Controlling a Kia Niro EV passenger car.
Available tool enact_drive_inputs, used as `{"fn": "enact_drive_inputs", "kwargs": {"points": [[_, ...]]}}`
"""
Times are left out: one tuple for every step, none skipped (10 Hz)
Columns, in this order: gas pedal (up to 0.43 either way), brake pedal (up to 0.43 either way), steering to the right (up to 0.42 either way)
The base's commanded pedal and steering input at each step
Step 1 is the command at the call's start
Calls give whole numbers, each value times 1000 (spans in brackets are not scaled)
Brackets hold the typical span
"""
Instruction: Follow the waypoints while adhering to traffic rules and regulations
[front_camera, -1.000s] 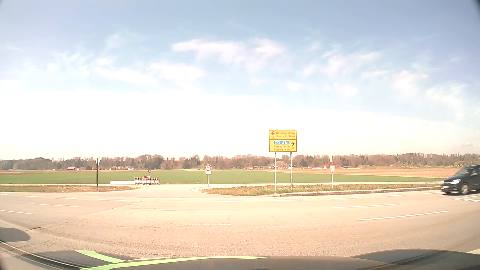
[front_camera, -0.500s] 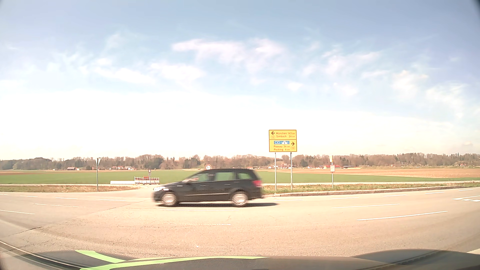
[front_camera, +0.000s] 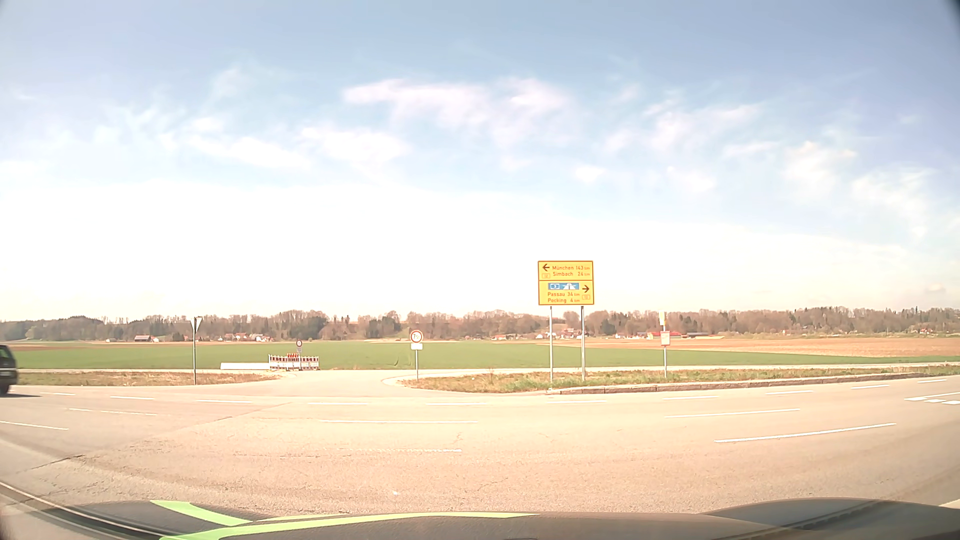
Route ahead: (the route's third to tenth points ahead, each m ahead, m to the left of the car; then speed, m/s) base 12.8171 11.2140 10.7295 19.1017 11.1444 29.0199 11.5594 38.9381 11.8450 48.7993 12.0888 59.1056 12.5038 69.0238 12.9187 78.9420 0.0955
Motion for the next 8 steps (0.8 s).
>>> {"fn": "enact_drive_inputs", "kwargs": {"points": [[228, 0, -100], [268, 0, -132], [311, 0, -164], [319, 0, -193], [339, 0, -226], [350, 0, -263], [370, 0, -291], [370, 0, -304]]}}
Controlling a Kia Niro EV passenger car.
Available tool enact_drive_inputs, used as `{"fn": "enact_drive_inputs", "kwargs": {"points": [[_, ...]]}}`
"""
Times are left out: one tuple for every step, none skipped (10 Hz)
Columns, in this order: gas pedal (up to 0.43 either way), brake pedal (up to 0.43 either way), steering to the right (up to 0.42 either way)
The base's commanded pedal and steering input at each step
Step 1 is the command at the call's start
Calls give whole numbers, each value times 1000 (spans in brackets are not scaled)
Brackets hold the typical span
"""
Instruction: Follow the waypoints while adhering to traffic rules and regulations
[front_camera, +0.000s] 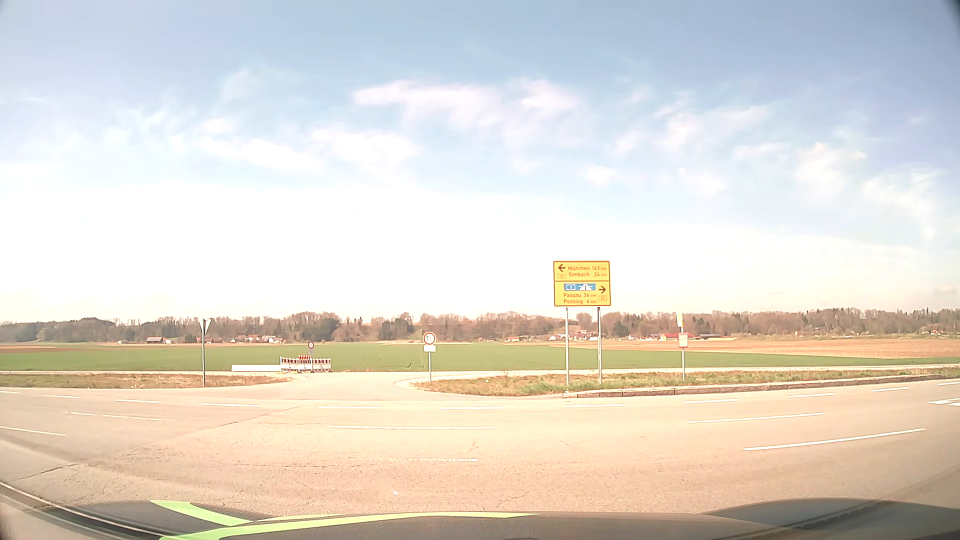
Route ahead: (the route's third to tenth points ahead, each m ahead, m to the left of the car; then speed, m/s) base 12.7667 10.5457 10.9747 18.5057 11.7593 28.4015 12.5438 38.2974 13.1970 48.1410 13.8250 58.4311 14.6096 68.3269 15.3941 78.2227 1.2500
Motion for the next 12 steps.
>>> {"fn": "enact_drive_inputs", "kwargs": {"points": [[370, 0, -315], [370, 0, -336], [378, 0, -366], [378, 0, -391], [390, 0, -402], [398, 0, -402], [398, 0, -398], [409, 0, -384], [409, 0, -372], [409, 0, -362], [409, 0, -356], [409, 0, -352]]}}
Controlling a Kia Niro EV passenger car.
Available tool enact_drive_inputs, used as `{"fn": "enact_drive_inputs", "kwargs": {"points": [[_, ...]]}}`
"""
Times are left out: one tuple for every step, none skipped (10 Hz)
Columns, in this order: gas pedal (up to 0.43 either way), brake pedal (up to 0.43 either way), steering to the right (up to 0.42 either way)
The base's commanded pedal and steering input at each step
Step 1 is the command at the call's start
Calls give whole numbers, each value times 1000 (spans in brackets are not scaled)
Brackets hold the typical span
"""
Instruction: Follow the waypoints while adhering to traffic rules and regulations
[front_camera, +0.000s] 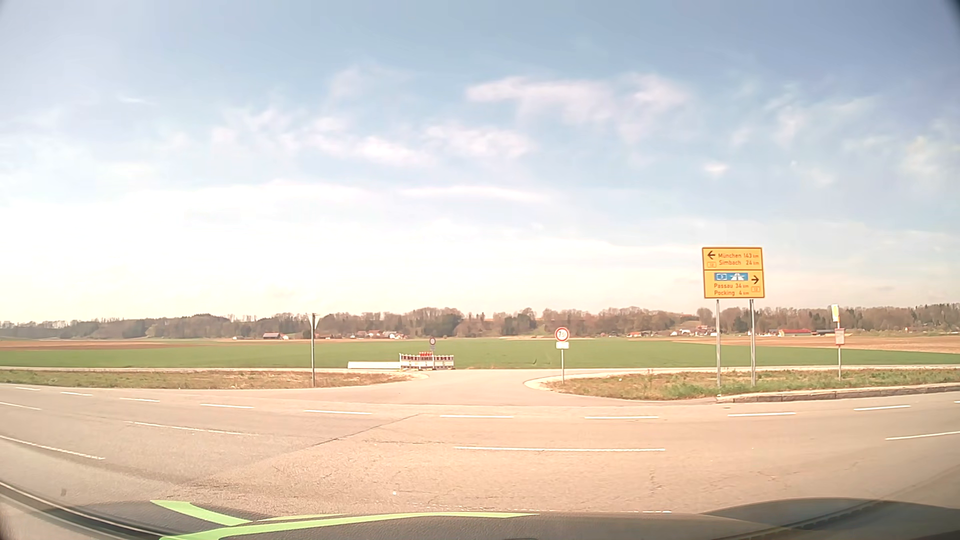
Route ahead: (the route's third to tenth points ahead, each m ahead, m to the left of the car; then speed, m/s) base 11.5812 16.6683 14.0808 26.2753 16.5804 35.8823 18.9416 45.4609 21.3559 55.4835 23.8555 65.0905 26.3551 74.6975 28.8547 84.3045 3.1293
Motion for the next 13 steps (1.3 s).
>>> {"fn": "enact_drive_inputs", "kwargs": {"points": [[409, 0, -351], [409, 0, -350], [409, 0, -351], [409, 0, -349], [409, 0, -346], [398, 0, -346], [390, 0, -346], [390, 0, -346], [378, 0, -349], [299, 0, -358], [240, 0, -369], [240, 0, -376], [228, 0, -380]]}}
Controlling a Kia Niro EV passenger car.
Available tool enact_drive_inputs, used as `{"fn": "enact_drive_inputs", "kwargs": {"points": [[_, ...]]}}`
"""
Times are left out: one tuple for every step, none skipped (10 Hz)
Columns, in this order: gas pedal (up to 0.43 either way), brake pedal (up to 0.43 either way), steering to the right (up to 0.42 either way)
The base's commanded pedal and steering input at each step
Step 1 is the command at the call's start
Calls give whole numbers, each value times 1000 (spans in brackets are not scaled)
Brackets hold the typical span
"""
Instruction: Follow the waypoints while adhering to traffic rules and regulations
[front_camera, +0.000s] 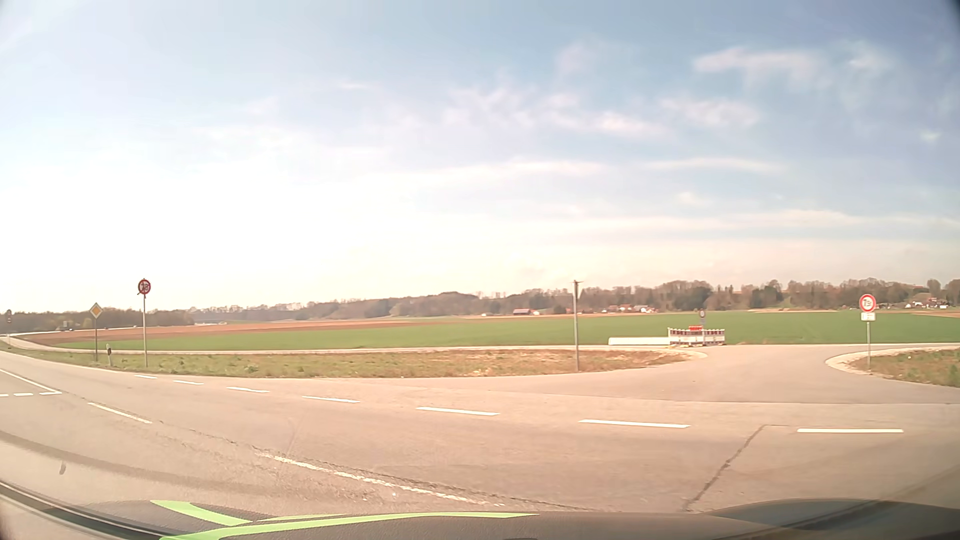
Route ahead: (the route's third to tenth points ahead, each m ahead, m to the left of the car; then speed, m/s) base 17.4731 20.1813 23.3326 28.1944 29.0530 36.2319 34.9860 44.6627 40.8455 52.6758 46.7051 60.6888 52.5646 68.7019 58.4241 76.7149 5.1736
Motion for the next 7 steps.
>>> {"fn": "enact_drive_inputs", "kwargs": {"points": [[228, 0, -379], [228, 0, -376], [228, 0, -370], [228, 0, -363], [228, 0, -355], [228, 0, -346], [228, 0, -337]]}}
